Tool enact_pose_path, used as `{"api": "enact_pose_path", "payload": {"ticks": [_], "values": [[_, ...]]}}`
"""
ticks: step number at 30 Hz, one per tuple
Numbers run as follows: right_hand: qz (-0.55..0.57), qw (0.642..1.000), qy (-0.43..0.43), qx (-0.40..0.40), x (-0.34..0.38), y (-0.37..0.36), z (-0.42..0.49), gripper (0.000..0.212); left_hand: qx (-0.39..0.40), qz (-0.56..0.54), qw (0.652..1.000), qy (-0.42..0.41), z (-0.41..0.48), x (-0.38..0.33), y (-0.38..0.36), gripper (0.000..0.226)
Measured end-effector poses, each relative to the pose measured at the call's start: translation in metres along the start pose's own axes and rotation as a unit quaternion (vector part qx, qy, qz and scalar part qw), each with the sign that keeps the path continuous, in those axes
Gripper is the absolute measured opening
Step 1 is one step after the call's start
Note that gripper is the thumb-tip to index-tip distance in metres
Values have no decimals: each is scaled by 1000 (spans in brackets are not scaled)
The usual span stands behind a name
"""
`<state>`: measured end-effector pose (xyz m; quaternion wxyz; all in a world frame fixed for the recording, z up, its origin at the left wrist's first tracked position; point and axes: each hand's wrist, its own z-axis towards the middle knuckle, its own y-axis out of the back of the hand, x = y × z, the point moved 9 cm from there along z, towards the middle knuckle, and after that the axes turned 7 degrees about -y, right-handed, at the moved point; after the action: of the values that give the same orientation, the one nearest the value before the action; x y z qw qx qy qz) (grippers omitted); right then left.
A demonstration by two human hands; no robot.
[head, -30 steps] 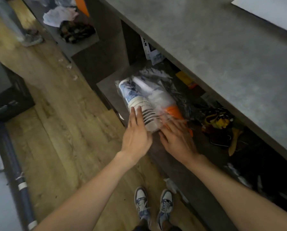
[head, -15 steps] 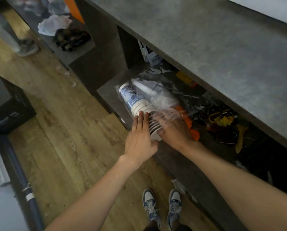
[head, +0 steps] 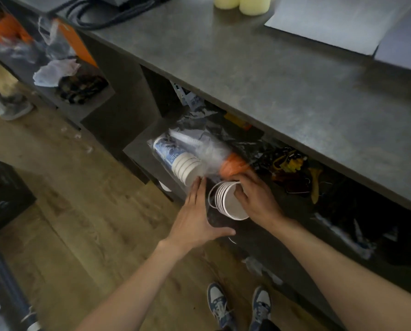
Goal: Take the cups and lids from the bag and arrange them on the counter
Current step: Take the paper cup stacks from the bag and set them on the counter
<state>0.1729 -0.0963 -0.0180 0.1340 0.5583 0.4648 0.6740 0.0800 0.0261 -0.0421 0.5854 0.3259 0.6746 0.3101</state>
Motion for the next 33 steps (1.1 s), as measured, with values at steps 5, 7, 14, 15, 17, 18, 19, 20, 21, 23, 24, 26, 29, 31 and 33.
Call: {"api": "enact_pose_path", "payload": {"ticks": [5, 7, 14, 15, 17, 18, 19, 20, 21, 23, 24, 26, 29, 31, 33], "values": [[12, 994, 19, 111, 13, -23, -3, 34, -8, -16, 1000, 7, -3, 5, -3, 143], [15, 990, 6, 137, 15, -30, -4, 33, -8, -23, 1000, 15, -3, 8, -3, 143], [12, 992, -10, 125, 9, -26, -23, 34, -2, -31, 1000, -2, -6, 5, 1, 141], [10, 992, -17, 127, 8, -25, -26, 34, 3, -26, 1000, -4, -7, 4, 1, 140], [12, 991, -22, 130, 7, -21, -30, 34, 3, -15, 1000, -13, -8, 1, 2, 139], [18, 991, -26, 129, 6, -18, -31, 34, 2, -4, 1000, -17, -8, 0, 2, 138], [25, 991, -31, 125, 6, -15, -33, 35, 0, 9, 1000, -19, -9, -1, 3, 136], [30, 992, -36, 119, 6, -10, -35, 35, -3, 21, 1000, -21, -9, -2, 3, 134], [34, 992, -42, 115, 5, -6, -36, 35, -6, 30, 999, -21, -9, -3, 4, 130], [46, 991, -55, 111, 3, 1, -40, 33, -18, 47, 998, -26, -9, -4, 7, 123], [52, 991, -61, 109, 3, 6, -42, 31, -27, 54, 998, -30, -8, -6, 10, 119], [72, 990, -78, 95, 0, 17, -44, 31, -48, 61, 996, -39, -7, -10, 15, 111], [140, 980, -123, 65, -13, 36, -47, 31, -68, 52, 994, -62, -4, -20, 19, 96], [195, 962, -178, 64, -25, 44, -49, 31, -69, 59, 993, -81, 1, -27, 18, 84], [243, 943, -217, 67, -31, 51, -52, 31, -70, 56, 991, -96, 3, -35, 19, 78]]}}
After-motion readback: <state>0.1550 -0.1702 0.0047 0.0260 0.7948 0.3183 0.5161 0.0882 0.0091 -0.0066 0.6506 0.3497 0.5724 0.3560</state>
